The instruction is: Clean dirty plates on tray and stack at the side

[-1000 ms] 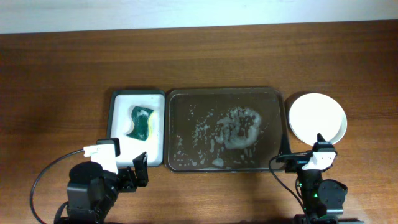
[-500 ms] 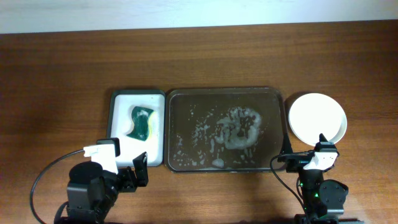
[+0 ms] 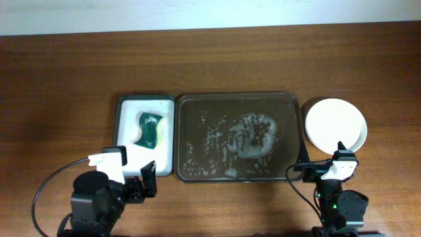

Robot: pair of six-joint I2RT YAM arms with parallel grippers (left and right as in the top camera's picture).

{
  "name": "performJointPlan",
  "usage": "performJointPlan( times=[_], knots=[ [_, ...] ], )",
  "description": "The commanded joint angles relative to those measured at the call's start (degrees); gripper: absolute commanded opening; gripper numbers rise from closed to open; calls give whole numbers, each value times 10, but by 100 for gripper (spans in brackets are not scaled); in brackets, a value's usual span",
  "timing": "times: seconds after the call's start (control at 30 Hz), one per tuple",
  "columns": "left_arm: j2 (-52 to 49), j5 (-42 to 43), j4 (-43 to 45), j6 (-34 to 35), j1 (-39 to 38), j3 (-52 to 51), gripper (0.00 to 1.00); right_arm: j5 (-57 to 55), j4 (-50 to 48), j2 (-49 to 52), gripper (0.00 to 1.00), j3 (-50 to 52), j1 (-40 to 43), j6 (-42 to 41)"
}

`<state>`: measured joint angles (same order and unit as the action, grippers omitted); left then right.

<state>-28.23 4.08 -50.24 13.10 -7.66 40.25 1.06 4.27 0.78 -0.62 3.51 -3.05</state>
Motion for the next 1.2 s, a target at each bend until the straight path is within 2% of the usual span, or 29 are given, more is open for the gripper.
performJointPlan(
  times=[0.0,0.1,0.3,0.53,0.57,0.7,0.77,0.87,1.0,1.17],
  knots=[
    [9,-19,-10,-10,3,-3,99,-9,3,-6,99,3,3,-2],
    [28,-35,-19,-12,14,-13,99,-9,3,-6,99,3,3,-2],
    [122,-39,97,-76,23,-104,99,-9,3,-6,99,3,3,-2],
    [248,-39,301,-90,32,-264,100,-9,3,-6,99,3,3,-2],
    [266,-38,355,-103,32,-295,99,-9,3,-6,99,3,3,-2],
    [280,-32,528,-125,35,-374,99,-9,3,-6,99,3,3,-2],
    [280,-21,586,-148,34,-400,99,-9,3,-6,99,3,3,-2],
    [280,-13,562,-186,36,-397,99,-9,3,-6,99,3,3,-2],
    [280,1,457,-186,37,-397,100,-9,3,-6,99,3,3,-2],
    [280,2,459,-186,37,-397,100,-9,3,-6,99,3,3,-2]
  ],
)
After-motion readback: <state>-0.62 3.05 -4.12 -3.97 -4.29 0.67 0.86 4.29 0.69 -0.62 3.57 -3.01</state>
